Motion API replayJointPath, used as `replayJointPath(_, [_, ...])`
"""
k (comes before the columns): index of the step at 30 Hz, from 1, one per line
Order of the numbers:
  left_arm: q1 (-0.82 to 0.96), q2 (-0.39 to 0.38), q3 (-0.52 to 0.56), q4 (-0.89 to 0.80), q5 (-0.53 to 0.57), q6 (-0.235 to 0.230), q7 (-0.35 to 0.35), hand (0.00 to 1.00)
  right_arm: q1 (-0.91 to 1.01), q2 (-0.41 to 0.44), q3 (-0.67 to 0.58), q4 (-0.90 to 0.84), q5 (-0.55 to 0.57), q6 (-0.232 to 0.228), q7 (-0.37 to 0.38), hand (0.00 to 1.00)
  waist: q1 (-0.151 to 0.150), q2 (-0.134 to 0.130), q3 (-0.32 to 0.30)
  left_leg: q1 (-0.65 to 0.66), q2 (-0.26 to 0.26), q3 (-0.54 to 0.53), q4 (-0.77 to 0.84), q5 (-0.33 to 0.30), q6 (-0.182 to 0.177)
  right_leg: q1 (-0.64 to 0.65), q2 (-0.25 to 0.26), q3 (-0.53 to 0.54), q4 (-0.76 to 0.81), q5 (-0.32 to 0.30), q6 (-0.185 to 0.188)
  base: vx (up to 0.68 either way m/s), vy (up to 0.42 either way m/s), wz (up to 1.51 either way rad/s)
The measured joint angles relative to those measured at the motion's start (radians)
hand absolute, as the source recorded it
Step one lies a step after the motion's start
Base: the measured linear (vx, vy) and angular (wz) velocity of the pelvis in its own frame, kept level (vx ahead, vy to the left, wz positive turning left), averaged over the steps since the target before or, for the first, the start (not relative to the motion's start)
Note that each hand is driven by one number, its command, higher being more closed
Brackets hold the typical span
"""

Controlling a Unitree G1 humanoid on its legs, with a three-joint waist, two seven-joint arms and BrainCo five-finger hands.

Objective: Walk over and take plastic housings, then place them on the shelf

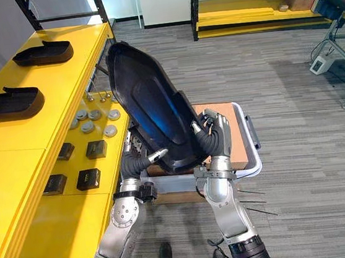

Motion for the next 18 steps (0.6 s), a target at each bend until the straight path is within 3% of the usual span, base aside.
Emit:
replayJointPath(4, [-0.003,0.004,-0.027,0.036,-0.04,0.004,0.021,0.0,0.012,-0.006,0.037,0.003,0.02,-0.013,-0.003,1.0,-0.002,-0.008,-0.023,0.0,0.0,0.003,0.0,0.001,0.002,0.0,-0.001,0.003,-0.001,0.006,-0.004,0.0,-0.002,-0.01])
replayJointPath(5, [-0.003,0.013,-0.033,0.037,-0.055,0.005,0.023,1.0,0.016,-0.012,0.04,0.004,0.023,-0.013,-0.003,1.0,-0.002,-0.011,-0.029,0.001,0.0,0.003,0.0,0.001,0.002,-0.001,0.0,0.004,-0.001,0.006,-0.004,0.0,0.0,0.0])
replayJointPath(9, [-0.003,0.022,-0.039,0.037,-0.1,0.005,0.035,1.0,0.018,-0.028,0.059,0.005,0.04,-0.013,-0.004,1.0,-0.002,-0.014,-0.044,0.005,0.0,0.004,0.0,0.001,0.001,0.0,0.0,0.005,-0.001,0.006,-0.004,0.0,0.0,0.0])
replayJointPath(10, [-0.003,0.025,-0.045,0.037,-0.119,0.005,0.04,1.0,0.018,-0.033,0.061,0.006,0.041,-0.013,-0.004,0.0,-0.001,-0.016,-0.048,0.006,0.0,0.004,0.0,0.0,0.0,-0.001,0.0,0.006,-0.002,0.006,-0.004,0.0,0.0,0.0])
replayJointPath(14, [-0.003,0.052,-0.053,0.066,-0.144,0.005,0.042,1.0,0.022,-0.068,0.097,0.031,0.086,-0.014,0.001,0.0,-0.002,-0.019,-0.073,0.007,0.0,0.006,0.0,-0.002,-0.003,-0.001,0.0,0.01,-0.003,0.005,-0.007,-0.01,0.0,-0.01])
replayJointPath(18, [-0.004,0.064,-0.034,0.068,-0.147,0.008,0.043,1.0,0.023,-0.106,0.117,0.05,0.155,-0.03,0.055,0.0,-0.001,-0.019,-0.076,0.013,0.0,0.006,0.0,-0.002,-0.003,0.005,0.0,0.011,-0.004,0.001,-0.006,0.0,0.0,0.0])
